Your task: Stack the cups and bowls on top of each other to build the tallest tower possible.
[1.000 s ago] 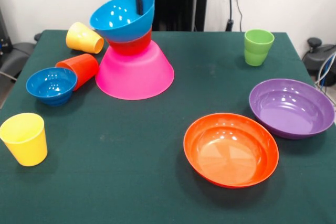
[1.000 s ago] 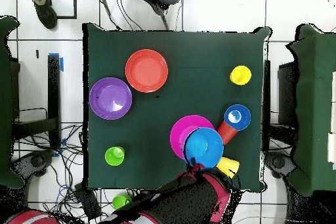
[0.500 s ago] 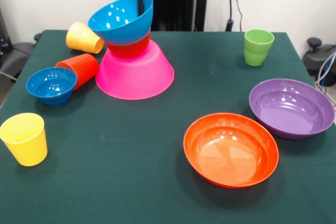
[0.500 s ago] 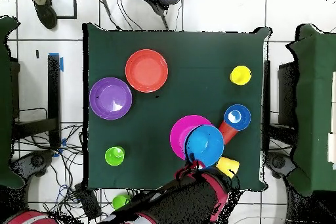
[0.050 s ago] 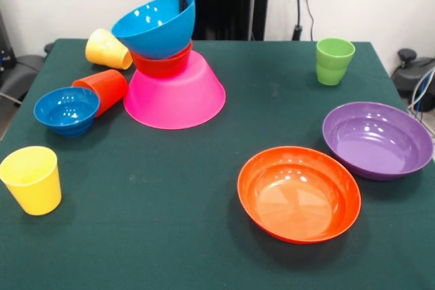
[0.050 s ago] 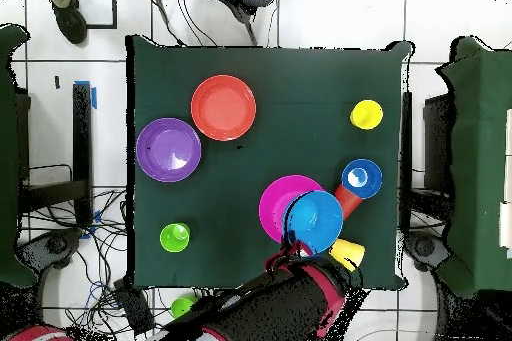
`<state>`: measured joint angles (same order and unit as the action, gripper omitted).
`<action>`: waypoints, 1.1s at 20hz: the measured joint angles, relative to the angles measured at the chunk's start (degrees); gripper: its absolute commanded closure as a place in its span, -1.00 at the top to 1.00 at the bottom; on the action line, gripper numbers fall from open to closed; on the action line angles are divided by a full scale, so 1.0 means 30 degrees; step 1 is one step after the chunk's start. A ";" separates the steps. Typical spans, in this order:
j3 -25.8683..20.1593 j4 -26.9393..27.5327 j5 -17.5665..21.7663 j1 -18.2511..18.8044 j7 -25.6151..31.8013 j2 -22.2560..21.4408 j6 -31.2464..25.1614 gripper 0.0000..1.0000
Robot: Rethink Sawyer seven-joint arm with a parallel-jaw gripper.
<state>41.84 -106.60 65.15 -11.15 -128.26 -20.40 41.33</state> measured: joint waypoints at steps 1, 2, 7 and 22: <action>0.0010 -0.0001 0.0000 -0.0038 0.0002 0.0000 0.0002 -1.00; 0.0018 0.0000 0.0002 -0.0071 0.0002 0.0000 0.0000 -1.00; 0.0059 0.0001 0.0000 -0.0218 0.0002 0.0000 -0.0006 -1.00; 0.0142 0.0001 0.0000 -0.0421 0.0002 0.0002 0.0002 -1.00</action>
<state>42.27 -106.59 65.15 -12.41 -128.25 -20.40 41.33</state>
